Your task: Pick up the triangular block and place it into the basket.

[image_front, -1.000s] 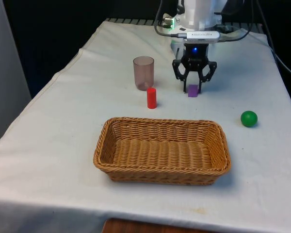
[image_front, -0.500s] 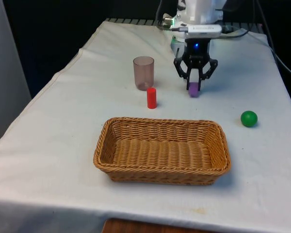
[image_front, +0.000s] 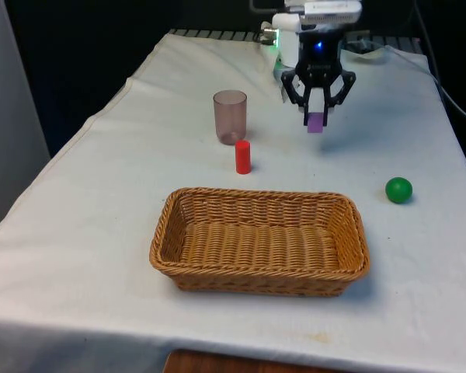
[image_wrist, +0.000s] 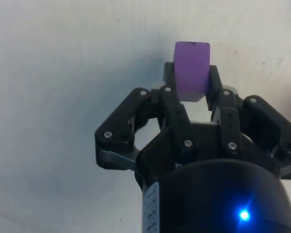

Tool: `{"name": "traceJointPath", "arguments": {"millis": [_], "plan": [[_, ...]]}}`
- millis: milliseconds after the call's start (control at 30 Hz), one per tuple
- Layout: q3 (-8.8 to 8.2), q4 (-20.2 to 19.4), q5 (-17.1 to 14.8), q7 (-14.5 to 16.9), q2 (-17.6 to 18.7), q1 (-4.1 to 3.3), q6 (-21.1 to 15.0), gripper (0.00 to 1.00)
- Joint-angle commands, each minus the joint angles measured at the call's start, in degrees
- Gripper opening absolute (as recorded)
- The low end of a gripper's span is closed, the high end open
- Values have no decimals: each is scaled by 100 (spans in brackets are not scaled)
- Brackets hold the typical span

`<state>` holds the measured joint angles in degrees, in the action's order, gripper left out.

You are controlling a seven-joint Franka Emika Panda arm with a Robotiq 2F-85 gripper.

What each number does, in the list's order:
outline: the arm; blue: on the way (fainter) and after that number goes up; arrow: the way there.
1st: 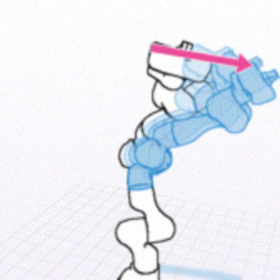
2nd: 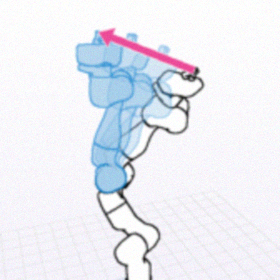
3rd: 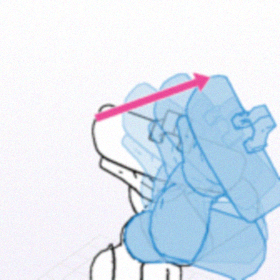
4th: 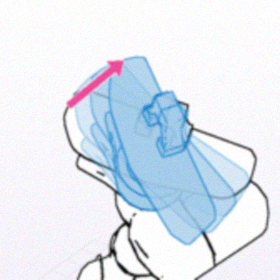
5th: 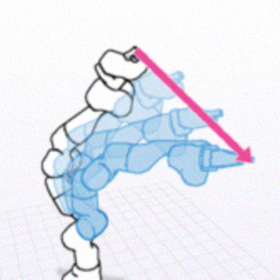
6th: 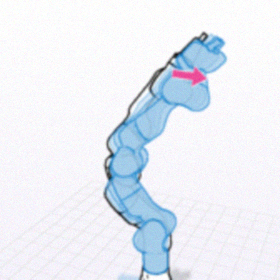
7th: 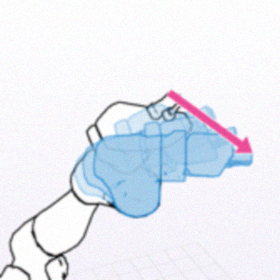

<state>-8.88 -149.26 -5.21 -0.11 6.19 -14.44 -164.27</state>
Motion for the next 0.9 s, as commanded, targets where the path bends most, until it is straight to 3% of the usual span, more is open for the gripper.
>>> {"name": "traceJointPath", "arguments": {"millis": [0,33,267,300,333,867], "plan": [[0,17,6,0,-34,0,34,33],[-80,52,195,-115,-52,-11,109,33],[-69,315,183,-115,-206,23,384,33],[-17,235,11,0,-229,17,321,33],[-74,355,178,-115,-212,23,418,33],[-74,1049,11,-23,-138,23,819,33]]}}
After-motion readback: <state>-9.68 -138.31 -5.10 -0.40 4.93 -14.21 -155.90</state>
